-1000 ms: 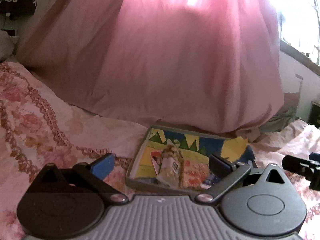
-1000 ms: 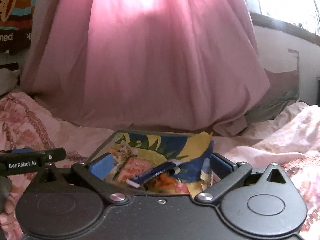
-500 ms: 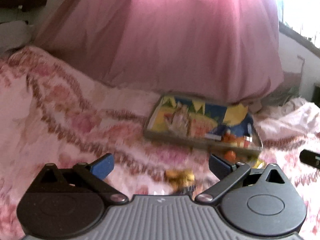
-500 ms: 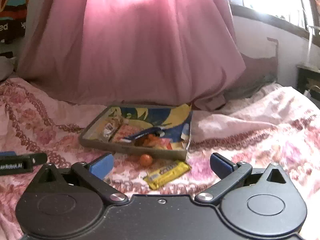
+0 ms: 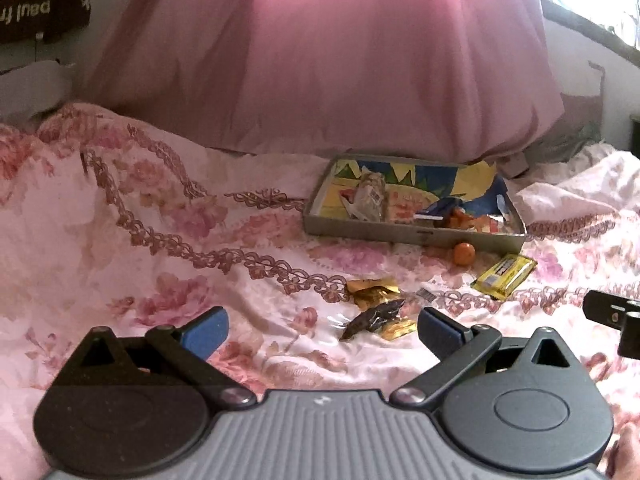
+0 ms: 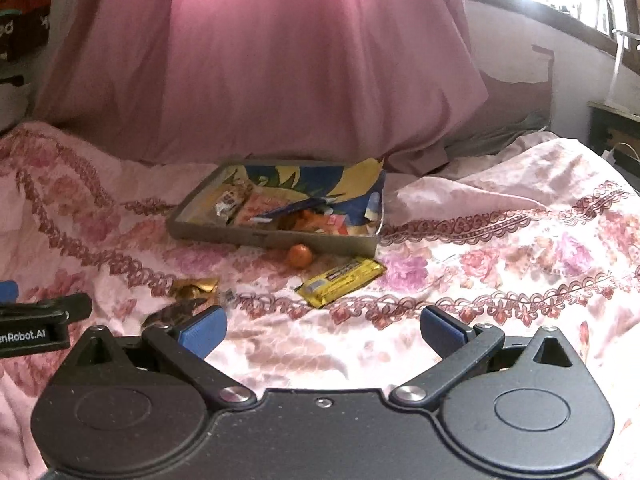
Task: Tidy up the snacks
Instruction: 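Lift both tools back from the tray toward the remaining snacks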
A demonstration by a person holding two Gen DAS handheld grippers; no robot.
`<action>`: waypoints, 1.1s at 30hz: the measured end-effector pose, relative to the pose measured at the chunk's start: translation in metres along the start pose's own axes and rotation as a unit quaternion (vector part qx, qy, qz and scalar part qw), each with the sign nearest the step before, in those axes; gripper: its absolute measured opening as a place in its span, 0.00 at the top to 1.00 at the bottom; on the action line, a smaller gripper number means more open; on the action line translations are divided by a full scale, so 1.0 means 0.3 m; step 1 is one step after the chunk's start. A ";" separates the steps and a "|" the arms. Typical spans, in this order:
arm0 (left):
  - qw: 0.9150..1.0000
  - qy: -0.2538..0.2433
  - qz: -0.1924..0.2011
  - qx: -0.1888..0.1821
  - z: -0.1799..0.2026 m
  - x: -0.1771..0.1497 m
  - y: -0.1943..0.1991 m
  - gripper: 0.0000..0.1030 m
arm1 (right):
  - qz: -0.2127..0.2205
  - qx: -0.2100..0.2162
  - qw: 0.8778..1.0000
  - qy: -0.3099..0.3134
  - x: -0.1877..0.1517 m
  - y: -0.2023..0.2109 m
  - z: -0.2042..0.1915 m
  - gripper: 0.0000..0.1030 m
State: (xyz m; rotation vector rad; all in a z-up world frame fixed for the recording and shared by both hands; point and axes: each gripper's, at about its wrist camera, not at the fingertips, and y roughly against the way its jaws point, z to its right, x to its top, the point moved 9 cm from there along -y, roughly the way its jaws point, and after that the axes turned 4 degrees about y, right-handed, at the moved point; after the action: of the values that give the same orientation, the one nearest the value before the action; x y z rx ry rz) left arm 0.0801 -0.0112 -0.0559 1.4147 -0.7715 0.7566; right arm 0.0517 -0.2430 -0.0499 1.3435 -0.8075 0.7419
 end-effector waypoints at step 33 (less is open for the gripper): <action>0.986 0.092 -0.140 -0.004 -0.102 -0.038 -0.201 0.00 | -0.093 0.085 0.990 0.062 0.032 -0.235 -0.019 0.00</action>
State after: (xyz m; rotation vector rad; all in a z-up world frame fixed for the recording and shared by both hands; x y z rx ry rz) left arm 0.1244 0.0183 -0.0991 1.3878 -0.4222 0.6527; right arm 0.1167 -0.2436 -0.0797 1.4863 -0.5211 0.7503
